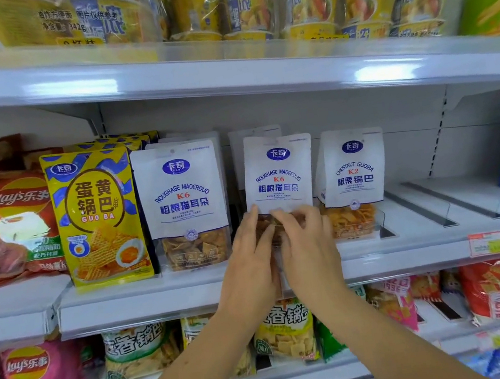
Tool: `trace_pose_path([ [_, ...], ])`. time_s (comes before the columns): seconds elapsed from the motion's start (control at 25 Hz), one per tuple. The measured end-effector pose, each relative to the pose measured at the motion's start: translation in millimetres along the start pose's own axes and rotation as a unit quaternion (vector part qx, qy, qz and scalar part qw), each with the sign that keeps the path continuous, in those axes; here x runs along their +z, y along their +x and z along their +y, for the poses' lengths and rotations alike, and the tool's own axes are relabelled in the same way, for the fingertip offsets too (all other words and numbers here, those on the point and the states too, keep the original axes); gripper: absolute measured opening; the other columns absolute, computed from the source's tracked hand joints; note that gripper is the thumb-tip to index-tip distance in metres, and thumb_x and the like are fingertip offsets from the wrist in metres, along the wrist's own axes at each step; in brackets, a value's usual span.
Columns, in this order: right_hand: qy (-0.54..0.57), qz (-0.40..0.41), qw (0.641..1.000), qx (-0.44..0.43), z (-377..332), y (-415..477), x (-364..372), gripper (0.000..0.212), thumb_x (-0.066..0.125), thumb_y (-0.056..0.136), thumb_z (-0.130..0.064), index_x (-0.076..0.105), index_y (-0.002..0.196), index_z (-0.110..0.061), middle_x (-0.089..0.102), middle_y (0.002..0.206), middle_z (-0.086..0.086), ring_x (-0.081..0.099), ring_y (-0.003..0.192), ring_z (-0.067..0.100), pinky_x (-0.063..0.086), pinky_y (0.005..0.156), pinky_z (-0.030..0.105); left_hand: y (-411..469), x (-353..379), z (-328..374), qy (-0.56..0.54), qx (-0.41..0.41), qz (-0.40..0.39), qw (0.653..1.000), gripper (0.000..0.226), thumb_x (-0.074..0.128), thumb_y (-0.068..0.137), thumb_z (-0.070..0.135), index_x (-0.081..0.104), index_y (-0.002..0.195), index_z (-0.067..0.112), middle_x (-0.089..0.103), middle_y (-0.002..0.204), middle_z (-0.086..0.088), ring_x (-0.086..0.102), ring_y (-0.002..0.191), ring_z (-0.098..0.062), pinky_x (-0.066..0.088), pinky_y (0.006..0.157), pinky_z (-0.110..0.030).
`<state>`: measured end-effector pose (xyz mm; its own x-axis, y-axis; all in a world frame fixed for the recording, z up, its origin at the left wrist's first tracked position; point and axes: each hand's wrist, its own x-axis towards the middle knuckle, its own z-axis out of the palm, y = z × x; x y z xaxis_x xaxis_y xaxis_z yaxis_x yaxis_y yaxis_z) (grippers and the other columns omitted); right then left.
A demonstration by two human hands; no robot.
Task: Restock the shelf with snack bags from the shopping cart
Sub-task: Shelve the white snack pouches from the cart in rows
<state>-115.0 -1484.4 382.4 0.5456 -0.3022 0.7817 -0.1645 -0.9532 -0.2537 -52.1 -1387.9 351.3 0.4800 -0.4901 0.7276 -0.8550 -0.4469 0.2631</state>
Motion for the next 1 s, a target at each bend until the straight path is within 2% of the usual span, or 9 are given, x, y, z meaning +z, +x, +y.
trace_pose_path([
  [0.08, -0.007, -0.125, 0.991, 0.043, 4, 22, 10, 0.058, 0.052, 0.093, -0.012, 0.037, 0.142, -0.038, 0.03, 0.138, 0.005, 0.033, 0.122, 0.027, 0.049, 0.091, 0.04, 1, -1, -1, -0.004, -0.009, -0.01, 1.0, 0.06, 0.06, 0.089, 0.001, 0.04, 0.145, 0.001, 0.013, 0.162, -0.016, 0.015, 0.149, -0.029, 0.018, 0.117, -0.036],
  [0.2, 0.009, -0.219, 0.974, 0.06, 10, 49, 26, 0.061, 0.047, 0.094, -0.012, 0.031, 0.147, -0.037, 0.021, 0.143, 0.007, 0.037, 0.127, 0.032, 0.04, 0.104, 0.04, 3, -5, 3, 0.008, -0.016, -0.039, 0.999, 0.063, 0.052, 0.092, 0.003, 0.028, 0.151, 0.003, -0.003, 0.163, -0.016, 0.003, 0.151, -0.028, 0.008, 0.119, -0.032],
  [0.28, 0.047, -0.25, 0.965, 0.066, 11, 60, 36, 0.058, 0.047, 0.096, -0.013, 0.032, 0.148, -0.033, 0.018, 0.145, 0.007, 0.041, 0.127, 0.032, 0.035, 0.109, 0.037, 3, -7, 4, 0.004, -0.03, -0.055, 0.998, 0.068, 0.046, 0.095, 0.005, 0.015, 0.154, 0.007, -0.016, 0.162, -0.013, -0.008, 0.151, -0.024, -0.002, 0.117, -0.027],
  [0.4, 0.081, -0.274, 0.955, 0.081, 10, 74, 45, 0.052, 0.044, 0.098, -0.015, 0.034, 0.148, -0.027, 0.018, 0.143, 0.008, 0.041, 0.128, 0.031, 0.031, 0.113, 0.036, 4, -6, 4, 0.018, -0.033, -0.075, 0.996, 0.072, 0.044, 0.094, 0.005, 0.005, 0.155, 0.006, -0.02, 0.161, -0.014, -0.01, 0.151, -0.024, -0.004, 0.119, -0.027],
  [0.6, 0.089, -0.288, 0.949, 0.094, 13, 79, 37, 0.06, 0.043, 0.094, 0.001, 0.034, 0.148, -0.024, 0.016, 0.146, 0.01, 0.037, 0.132, 0.032, 0.029, 0.112, 0.033, 4, -5, 3, -0.006, -0.034, -0.074, 0.997, 0.066, 0.044, 0.095, 0.003, 0.014, 0.154, 0.006, -0.011, 0.163, -0.012, -0.002, 0.151, -0.025, 0.0, 0.12, -0.027],
  [0.68, 0.129, -0.253, 0.955, 0.085, 15, 67, 21, 0.054, 0.04, 0.095, 0.001, 0.04, 0.145, -0.022, 0.025, 0.144, 0.01, 0.04, 0.13, 0.026, 0.03, 0.11, 0.028, 0, -5, 2, -0.044, -0.021, -0.031, 0.998, 0.057, 0.041, 0.094, 0.0, 0.029, 0.15, 0.002, 0.005, 0.163, -0.015, 0.01, 0.15, -0.028, 0.015, 0.122, -0.037],
  [0.8, 0.185, -0.094, 0.976, 0.066, 24, 25, -13, 0.041, 0.04, 0.093, 0.004, 0.062, 0.123, -0.014, 0.049, 0.12, 0.005, 0.054, 0.108, 0.017, 0.038, 0.093, 0.017, -15, 2, 11, -0.07, 0.066, 0.027, 0.995, 0.05, 0.036, 0.09, -0.001, 0.046, 0.139, -0.004, 0.033, 0.153, -0.022, 0.025, 0.145, -0.031, 0.022, 0.121, -0.039],
  [0.88, 0.211, -0.009, 0.975, 0.075, 40, -15, -36, 0.036, 0.042, 0.089, 0.004, 0.068, 0.105, -0.013, 0.055, 0.105, -0.001, 0.057, 0.094, 0.012, 0.044, 0.085, 0.018, -31, 14, 31, -0.096, 0.13, 0.016, 0.987, 0.049, 0.036, 0.088, -0.001, 0.05, 0.135, -0.006, 0.042, 0.146, -0.023, 0.034, 0.14, -0.031, 0.024, 0.119, -0.037],
  [1.0, 0.189, 0.047, 0.971, 0.138, 92, -87, -61, 0.029, 0.041, 0.083, -0.003, 0.069, 0.088, -0.01, 0.06, 0.091, -0.001, 0.058, 0.084, 0.01, 0.046, 0.077, 0.018, -64, 51, 65, -0.129, 0.186, -0.069, 0.972, 0.045, 0.039, 0.092, 0.005, 0.052, 0.134, 0.0, 0.047, 0.144, -0.018, 0.042, 0.133, -0.031, 0.033, 0.113, -0.037],
])
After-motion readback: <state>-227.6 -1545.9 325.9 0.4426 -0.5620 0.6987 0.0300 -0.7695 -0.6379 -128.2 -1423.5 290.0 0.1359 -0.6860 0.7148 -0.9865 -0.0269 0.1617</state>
